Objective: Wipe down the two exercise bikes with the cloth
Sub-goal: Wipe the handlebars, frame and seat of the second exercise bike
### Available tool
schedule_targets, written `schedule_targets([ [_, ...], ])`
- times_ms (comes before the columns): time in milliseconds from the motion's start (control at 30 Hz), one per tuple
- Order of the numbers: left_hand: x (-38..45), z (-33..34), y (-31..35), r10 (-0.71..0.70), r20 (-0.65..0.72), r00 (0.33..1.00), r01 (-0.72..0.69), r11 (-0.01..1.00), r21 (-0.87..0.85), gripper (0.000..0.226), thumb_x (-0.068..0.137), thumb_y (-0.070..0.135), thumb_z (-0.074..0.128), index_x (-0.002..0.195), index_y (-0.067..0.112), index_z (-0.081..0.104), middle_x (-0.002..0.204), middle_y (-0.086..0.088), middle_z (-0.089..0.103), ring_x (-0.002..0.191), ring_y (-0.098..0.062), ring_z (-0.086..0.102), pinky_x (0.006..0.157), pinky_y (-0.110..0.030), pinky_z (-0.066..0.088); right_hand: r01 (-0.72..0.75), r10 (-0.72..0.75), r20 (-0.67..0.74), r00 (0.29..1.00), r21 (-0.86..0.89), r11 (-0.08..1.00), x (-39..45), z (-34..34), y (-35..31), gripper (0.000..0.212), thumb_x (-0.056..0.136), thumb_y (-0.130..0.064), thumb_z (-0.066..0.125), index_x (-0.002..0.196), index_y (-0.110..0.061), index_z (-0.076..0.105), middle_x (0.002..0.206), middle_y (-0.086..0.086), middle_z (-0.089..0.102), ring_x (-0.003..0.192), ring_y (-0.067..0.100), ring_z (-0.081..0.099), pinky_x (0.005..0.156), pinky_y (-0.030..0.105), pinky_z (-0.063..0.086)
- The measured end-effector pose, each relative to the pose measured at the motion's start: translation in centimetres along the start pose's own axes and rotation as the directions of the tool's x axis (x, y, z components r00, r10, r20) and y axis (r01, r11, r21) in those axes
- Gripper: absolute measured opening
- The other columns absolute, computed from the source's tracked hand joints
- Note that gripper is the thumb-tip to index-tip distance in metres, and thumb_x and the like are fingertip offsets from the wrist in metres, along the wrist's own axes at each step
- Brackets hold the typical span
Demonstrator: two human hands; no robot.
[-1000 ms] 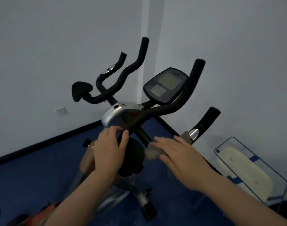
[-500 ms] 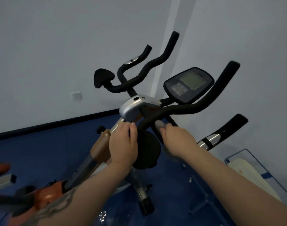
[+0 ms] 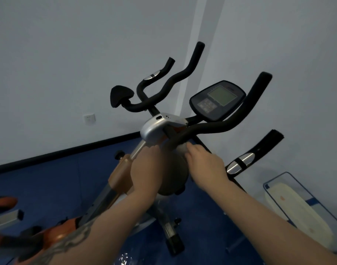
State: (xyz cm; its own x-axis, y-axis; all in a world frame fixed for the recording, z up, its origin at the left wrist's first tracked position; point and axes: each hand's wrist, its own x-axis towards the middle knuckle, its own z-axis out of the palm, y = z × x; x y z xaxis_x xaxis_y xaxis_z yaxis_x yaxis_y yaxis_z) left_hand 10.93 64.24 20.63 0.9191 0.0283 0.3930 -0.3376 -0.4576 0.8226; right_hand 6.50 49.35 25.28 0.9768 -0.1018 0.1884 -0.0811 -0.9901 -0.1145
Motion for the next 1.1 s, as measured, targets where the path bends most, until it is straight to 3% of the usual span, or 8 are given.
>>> schedule_targets([
  [167, 0.5, -0.6, 1.1, 0.028, 0.068, 0.997, -0.031, 0.998, 0.049, 0.029, 0.094, 0.024, 0.039, 0.067, 0.026, 0.05, 0.073, 0.01, 0.046, 0.073, -0.017, 0.049, 0.068, -0.034, 0.036, 0.383, -0.398, -0.083, 0.914, -0.15, 0.911, -5.4, -1.7, 4.6, 0.045, 0.081, -0.016, 0.067, 0.126, -0.02, 0.062, 0.132, 0.004, 0.057, 0.091, 0.023, 0.06, 0.08, 0.038, 0.051],
  [333, 1.5, -0.9, 5.6, 0.154, 0.128, 0.98, -0.161, 0.986, 0.051, 0.032, 0.09, 0.033, 0.042, 0.075, 0.02, 0.068, 0.086, 0.009, 0.057, 0.086, -0.014, 0.051, 0.079, -0.039, 0.042, 0.072, -0.03, -0.471, 0.882, 0.07, 0.995, -6.4, 0.6, 4.7, 0.025, 0.081, -0.014, 0.06, 0.103, -0.008, 0.07, 0.124, 0.008, 0.06, 0.11, 0.027, 0.056, 0.1, 0.045, 0.041],
  [467, 1.6, 1.4, 8.4, 0.278, 0.409, 0.869, -0.372, 0.913, 0.17, 0.03, 0.095, 0.032, 0.048, 0.075, 0.02, 0.067, 0.082, 0.01, 0.062, 0.083, -0.013, 0.054, 0.084, -0.038, 0.044, 0.298, -0.305, -0.402, 0.863, -0.084, 0.951, -6.3, 0.4, 5.9, 0.024, 0.083, -0.01, 0.058, 0.103, -0.009, 0.071, 0.113, 0.007, 0.065, 0.101, 0.026, 0.06, 0.097, 0.043, 0.043],
  [633, 0.8, 3.5, 8.2, 0.176, 0.474, 0.863, -0.334, 0.903, 0.272, 0.025, 0.095, 0.032, 0.046, 0.082, 0.026, 0.067, 0.084, 0.011, 0.065, 0.091, -0.011, 0.056, 0.09, -0.03, 0.038, 0.057, -0.041, -0.559, 0.828, 0.012, 0.998, -4.2, -3.7, 10.7, 0.018, 0.083, -0.008, 0.059, 0.098, -0.007, 0.068, 0.11, 0.005, 0.063, 0.098, 0.025, 0.058, 0.091, 0.039, 0.044],
  [733, 0.6, 3.8, 7.8, 0.17, 0.475, 0.864, -0.352, 0.878, 0.326, 0.02, 0.094, 0.036, 0.048, 0.093, 0.034, 0.069, 0.092, 0.016, 0.065, 0.103, -0.008, 0.051, 0.088, -0.026, 0.025, 0.092, -0.037, -0.507, 0.861, 0.083, 0.992, -5.2, -1.6, 8.9, 0.02, 0.085, -0.008, 0.056, 0.102, -0.006, 0.067, 0.116, 0.007, 0.059, 0.107, 0.025, 0.054, 0.1, 0.038, 0.04],
  [933, 0.5, 3.8, 7.7, 0.163, 0.502, 0.849, -0.38, 0.849, 0.368, 0.021, 0.093, 0.038, 0.049, 0.092, 0.035, 0.069, 0.094, 0.017, 0.064, 0.108, -0.007, 0.047, 0.091, -0.028, 0.027, 0.264, -0.323, -0.305, 0.896, -0.218, 0.94, -2.7, -7.9, 14.3, 0.016, 0.084, -0.014, 0.063, 0.098, -0.009, 0.07, 0.106, 0.004, 0.065, 0.099, 0.027, 0.059, 0.097, 0.04, 0.043],
  [1033, 0.5, 3.8, 7.7, 0.156, 0.489, 0.858, -0.366, 0.854, 0.37, 0.02, 0.093, 0.037, 0.049, 0.093, 0.035, 0.069, 0.094, 0.018, 0.065, 0.108, -0.007, 0.048, 0.09, -0.027, 0.027, 0.119, -0.089, -0.414, 0.906, 0.048, 0.992, -4.5, -4.2, 9.7, 0.016, 0.083, -0.011, 0.06, 0.096, -0.009, 0.068, 0.105, 0.002, 0.064, 0.098, 0.024, 0.055, 0.096, 0.041, 0.041],
  [1100, 0.6, 3.9, 7.7, 0.148, 0.495, 0.856, -0.365, 0.851, 0.377, 0.021, 0.093, 0.038, 0.049, 0.094, 0.035, 0.069, 0.096, 0.017, 0.065, 0.109, -0.007, 0.047, 0.09, -0.027, 0.027, 0.269, -0.234, -0.31, 0.921, 0.076, 0.96, -5.7, -2.2, 7.4, 0.019, 0.086, -0.015, 0.054, 0.1, -0.012, 0.067, 0.106, 0.001, 0.063, 0.095, 0.023, 0.055, 0.089, 0.038, 0.043],
])
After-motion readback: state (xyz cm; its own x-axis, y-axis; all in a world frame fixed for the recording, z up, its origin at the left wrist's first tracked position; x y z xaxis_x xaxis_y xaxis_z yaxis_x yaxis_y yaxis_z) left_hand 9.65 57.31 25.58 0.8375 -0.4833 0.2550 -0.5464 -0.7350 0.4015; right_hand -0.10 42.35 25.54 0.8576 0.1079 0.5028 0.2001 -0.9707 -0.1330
